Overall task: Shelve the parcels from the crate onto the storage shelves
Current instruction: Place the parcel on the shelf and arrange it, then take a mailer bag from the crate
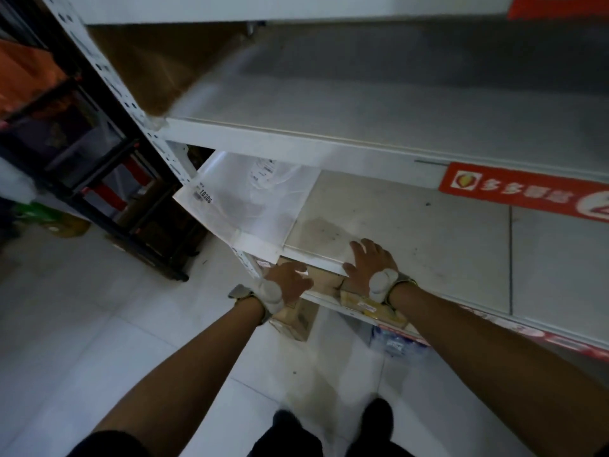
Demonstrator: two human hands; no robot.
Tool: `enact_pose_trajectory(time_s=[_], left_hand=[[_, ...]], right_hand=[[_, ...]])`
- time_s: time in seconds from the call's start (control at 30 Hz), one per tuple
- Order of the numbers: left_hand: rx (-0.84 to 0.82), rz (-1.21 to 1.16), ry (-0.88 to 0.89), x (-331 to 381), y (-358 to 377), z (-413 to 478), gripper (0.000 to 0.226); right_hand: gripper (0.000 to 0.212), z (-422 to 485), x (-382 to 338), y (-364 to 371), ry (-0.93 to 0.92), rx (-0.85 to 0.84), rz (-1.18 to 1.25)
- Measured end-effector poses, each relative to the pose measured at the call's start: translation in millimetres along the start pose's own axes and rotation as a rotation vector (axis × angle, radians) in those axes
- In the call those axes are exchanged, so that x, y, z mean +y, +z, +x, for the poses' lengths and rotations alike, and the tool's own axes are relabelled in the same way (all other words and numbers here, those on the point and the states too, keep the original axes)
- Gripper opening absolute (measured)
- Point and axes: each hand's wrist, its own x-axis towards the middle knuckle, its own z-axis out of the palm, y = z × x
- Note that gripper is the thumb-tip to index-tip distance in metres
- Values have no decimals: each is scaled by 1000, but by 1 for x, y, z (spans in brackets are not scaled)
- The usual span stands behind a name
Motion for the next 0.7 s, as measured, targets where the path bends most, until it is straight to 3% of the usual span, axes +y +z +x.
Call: enact_pose_trajectory(time_s=[0.13, 0.23, 0.47, 0.53, 0.7], left_hand=[[3, 135, 186, 35, 19, -9, 70], [28, 161, 315, 55, 29, -23, 77], [66, 167, 483, 81, 68, -72, 79], [73, 131, 524, 87, 88, -94, 71], [-13, -3, 588, 85, 149, -142, 64]], right_hand=[[86, -42, 35, -16, 20, 43, -51], [78, -70, 57, -24, 44, 68, -83], [77, -159, 88, -29, 174, 120, -80], [75, -190, 94, -21, 212, 129, -62], [76, -261, 111, 13, 317, 97, -69]])
